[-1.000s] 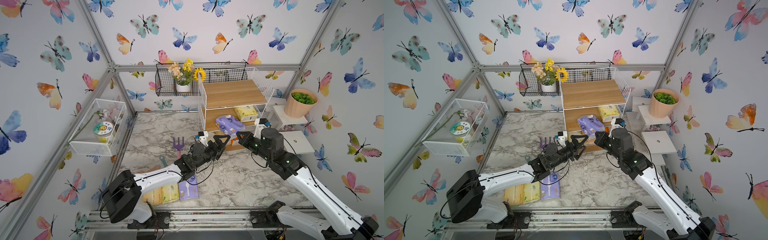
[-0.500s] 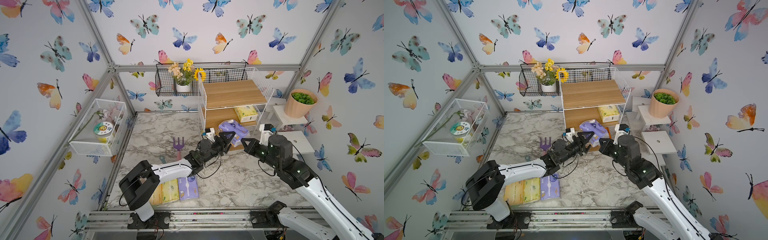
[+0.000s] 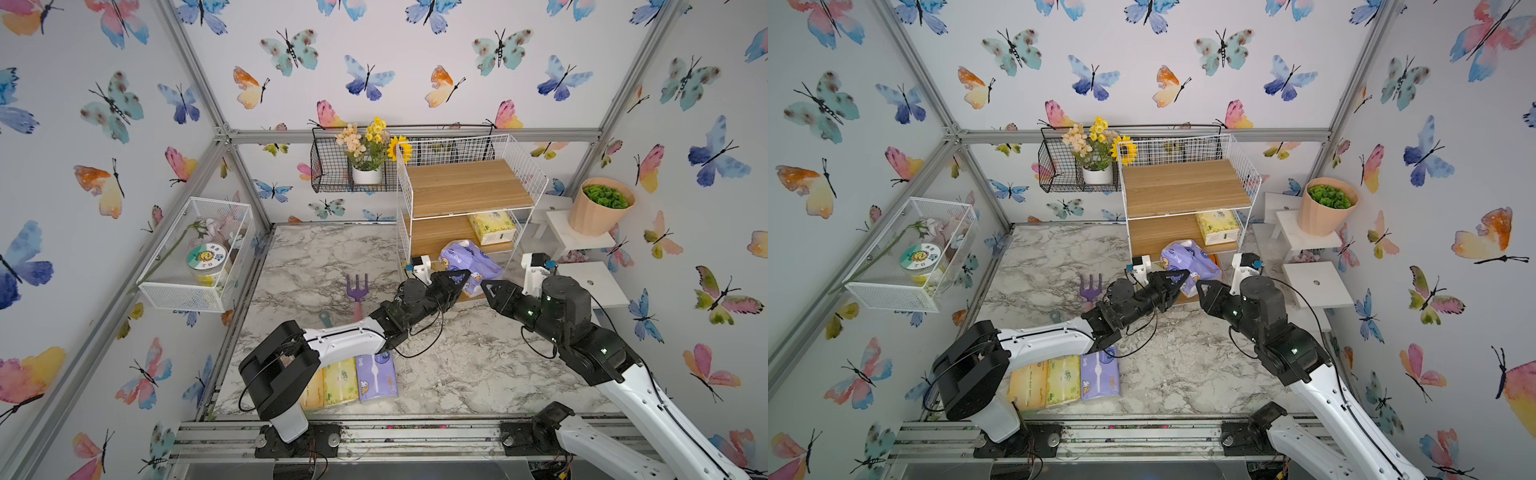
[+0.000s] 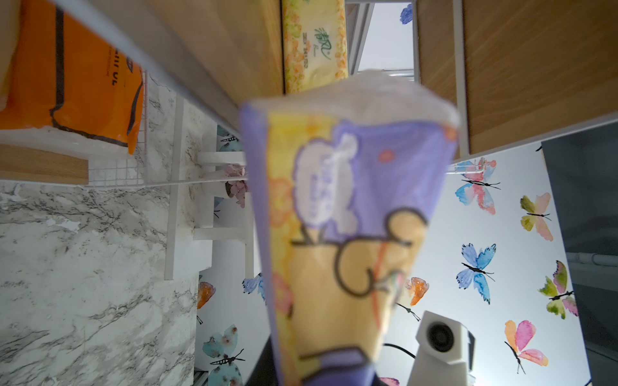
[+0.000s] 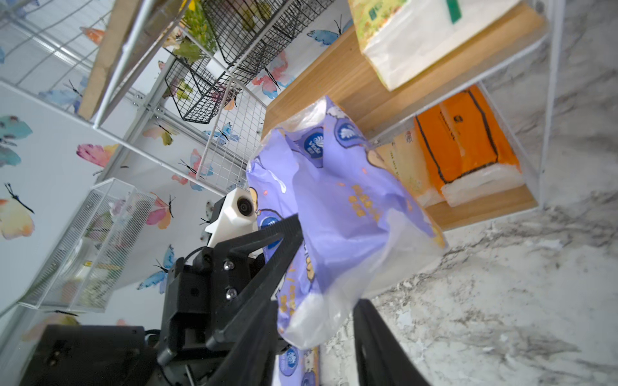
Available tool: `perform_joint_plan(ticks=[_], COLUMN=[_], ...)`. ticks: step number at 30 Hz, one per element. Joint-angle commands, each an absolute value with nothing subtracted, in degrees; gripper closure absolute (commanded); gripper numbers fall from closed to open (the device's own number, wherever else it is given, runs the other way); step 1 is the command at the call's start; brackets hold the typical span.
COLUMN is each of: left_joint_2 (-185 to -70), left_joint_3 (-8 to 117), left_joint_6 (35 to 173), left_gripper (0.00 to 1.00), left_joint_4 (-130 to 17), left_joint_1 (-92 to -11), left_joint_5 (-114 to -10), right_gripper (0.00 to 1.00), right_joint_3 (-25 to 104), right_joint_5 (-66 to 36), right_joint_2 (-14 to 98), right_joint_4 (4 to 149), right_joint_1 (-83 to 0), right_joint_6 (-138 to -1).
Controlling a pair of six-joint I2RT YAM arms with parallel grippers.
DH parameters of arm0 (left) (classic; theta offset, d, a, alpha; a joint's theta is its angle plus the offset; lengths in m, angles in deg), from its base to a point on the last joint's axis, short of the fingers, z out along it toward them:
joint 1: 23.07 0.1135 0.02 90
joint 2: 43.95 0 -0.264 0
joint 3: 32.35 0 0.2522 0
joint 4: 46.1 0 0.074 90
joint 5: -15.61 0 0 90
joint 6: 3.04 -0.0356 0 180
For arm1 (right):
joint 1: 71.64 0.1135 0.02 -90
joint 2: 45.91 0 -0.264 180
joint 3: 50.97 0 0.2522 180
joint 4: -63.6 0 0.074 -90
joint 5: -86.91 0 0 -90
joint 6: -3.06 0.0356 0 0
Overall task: Remove the tissue boxes from the shelf
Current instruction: Pick up a box of tissues from the shelf, then place the box of tissues at the center of the board.
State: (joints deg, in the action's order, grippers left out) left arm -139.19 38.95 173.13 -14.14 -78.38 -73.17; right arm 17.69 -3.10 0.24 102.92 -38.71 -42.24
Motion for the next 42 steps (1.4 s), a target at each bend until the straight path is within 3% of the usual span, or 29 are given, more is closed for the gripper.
perform_joint_plan(ticks=[1,4,12,20,28,38,42], left_joint_2=[-135.6,-132.5,-121.6,-114.0,-115.8,-121.2,-122.5], left_joint_3=[38.5,35.2,25.4,15.9,13.2,11.2,10.3], left_joint_6=[168.3,165.9,158.0,155.5,151.4,152.4,153.7], left_gripper=[0.79,0.8,0.8,0.81,0.8,0.78,0.71], left_joint_4=[-15.8,-18.1,-29.3,-40.8,-43.4,-42.4,-43.1], left_joint_1=[-79.9,-81.1,-85.5,-88.3,-88.4,-88.2,-88.1], left_joint_5=[-74.9,-76.3,-80.2,-75.9,-65.7,-68.2,-70.7], right_gripper=[0.47,0.39,0.38,0.38,0.38,0.38,0.38], right_joint_3=[17.4,17.7,14.9,1.4,-5.0,-7.9,-9.2], right_joint_5=[-3.5,1.1,5.8,-0.4,-7.5,-10.9,-12.0], right_joint_2=[-3.1,-6.1,-11.6,-13.4,-8.6,-6.3,-5.4], right_joint_4=[103.6,105.9,107.6,98.7,92.8,90.7,90.0], right_joint_1=[-38.9,-38.9,-38.9,-38.9,-38.9,-38.9,-38.9], right_joint_6=[-45.6,-47.0,-46.6,-39.9,-37.0,-36.5,-36.6])
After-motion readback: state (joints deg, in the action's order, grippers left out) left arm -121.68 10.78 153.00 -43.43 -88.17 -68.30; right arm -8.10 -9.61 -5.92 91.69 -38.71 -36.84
